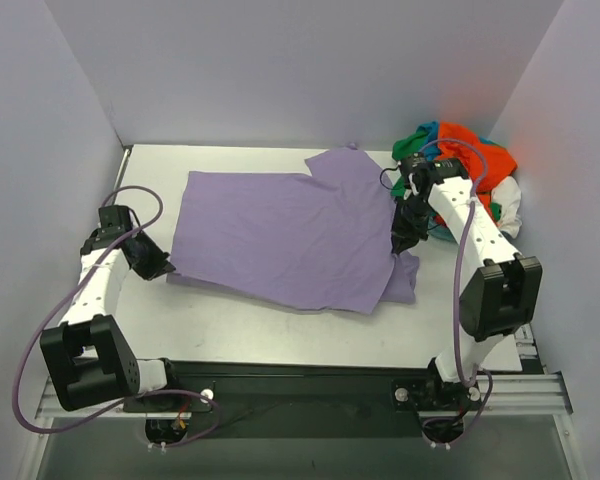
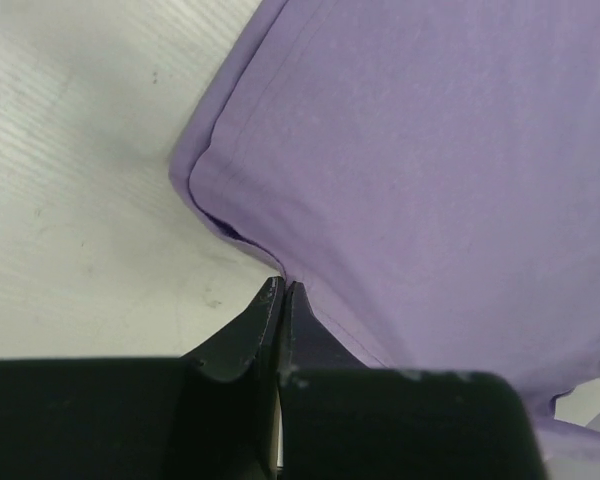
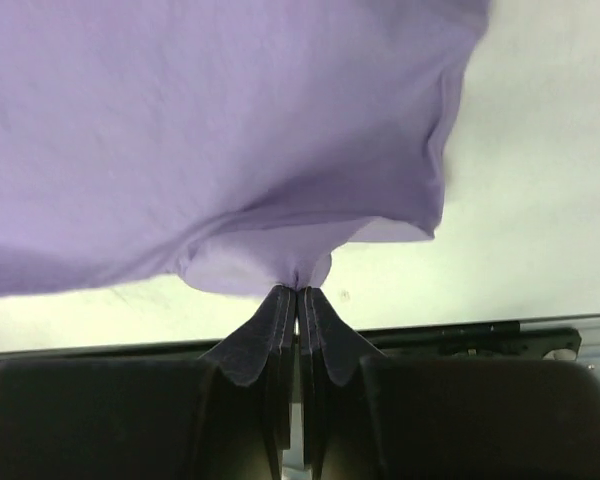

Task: Fold and stack the t-shirts
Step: Fold the flattened tshirt in 1/3 of the way

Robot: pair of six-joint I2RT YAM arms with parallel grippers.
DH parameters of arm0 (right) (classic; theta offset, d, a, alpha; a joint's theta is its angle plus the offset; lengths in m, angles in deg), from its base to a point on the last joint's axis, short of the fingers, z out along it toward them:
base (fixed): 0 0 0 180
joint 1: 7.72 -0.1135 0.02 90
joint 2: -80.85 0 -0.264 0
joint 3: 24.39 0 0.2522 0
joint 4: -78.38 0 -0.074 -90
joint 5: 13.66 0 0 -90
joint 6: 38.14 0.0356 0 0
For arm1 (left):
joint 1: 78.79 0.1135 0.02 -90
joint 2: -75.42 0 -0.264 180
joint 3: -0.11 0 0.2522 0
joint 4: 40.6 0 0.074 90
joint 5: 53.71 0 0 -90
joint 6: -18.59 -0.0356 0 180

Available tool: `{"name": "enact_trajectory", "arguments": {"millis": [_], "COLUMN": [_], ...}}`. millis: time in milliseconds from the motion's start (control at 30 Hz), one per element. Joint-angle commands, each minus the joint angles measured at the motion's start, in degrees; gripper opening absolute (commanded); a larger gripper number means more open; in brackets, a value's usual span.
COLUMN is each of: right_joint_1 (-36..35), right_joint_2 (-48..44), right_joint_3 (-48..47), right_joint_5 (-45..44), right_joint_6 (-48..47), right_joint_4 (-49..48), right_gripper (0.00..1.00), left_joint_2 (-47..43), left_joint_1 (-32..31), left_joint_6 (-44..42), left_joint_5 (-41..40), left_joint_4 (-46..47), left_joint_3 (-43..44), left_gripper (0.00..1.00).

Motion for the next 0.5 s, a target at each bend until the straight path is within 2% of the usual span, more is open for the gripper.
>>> {"name": "enact_trajectory", "arguments": {"millis": [0,467], "right_joint_1": [1.5,6.5], "right_joint_2": [5.3,25.3], "right_joint_3": [-8.0,-37.3], "right_joint_5": [-0.5,3.8], "right_joint_6": [-2.5,-4.0], "right_joint_4": [2.3,5.3], "right_gripper": [0.00,0.00], "left_joint_2": [2.7,16.9], "left_joint_1": [0.3,-0.6], "left_joint_6": [0.6,0.2], "left_joint_5": [1.7,4.6], "left_joint_4": [3.9,6.6], "left_joint_3": [4.9,18.2], "left_gripper": [0.00,0.00]}}
